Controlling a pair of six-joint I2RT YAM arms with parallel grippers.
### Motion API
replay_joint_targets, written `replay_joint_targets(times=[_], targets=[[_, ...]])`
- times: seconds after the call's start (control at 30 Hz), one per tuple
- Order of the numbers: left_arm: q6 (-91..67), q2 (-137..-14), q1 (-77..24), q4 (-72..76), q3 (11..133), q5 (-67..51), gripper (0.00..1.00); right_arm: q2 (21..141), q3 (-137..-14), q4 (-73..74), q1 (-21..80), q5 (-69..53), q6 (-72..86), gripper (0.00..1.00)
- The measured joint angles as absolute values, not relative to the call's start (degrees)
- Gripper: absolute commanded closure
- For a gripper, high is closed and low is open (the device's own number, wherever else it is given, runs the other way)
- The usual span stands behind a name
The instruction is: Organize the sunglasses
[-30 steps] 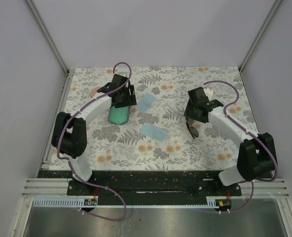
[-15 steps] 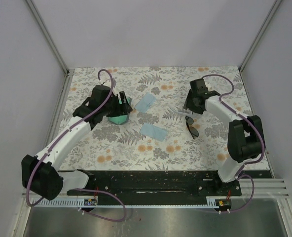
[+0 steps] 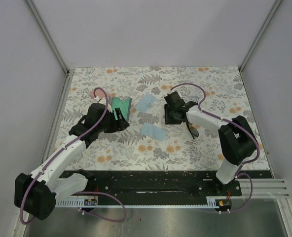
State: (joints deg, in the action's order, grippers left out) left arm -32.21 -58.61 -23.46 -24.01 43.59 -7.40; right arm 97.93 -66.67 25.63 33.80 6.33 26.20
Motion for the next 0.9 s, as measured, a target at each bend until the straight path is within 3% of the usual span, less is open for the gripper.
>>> replay_joint_targets(times=[0.53, 0.77, 0.9], targets=[[-30.94, -66.63, -24.45, -18.09, 45.56, -7.55, 0.4, 104.73, -65.14, 24.82, 36.88, 5.89, 25.85, 0.63], [-28.6, -72.84, -25.5, -16.43, 48.9, -7.97, 0.41, 104.84, -64.97, 24.67, 37.74, 5.98, 25.3, 0.78], [-27.49, -76.75, -25.89, -15.27, 51.09, -8.86, 0.42, 104.92, -64.97, 24.67, 37.95, 6.33, 24.8, 1.0]])
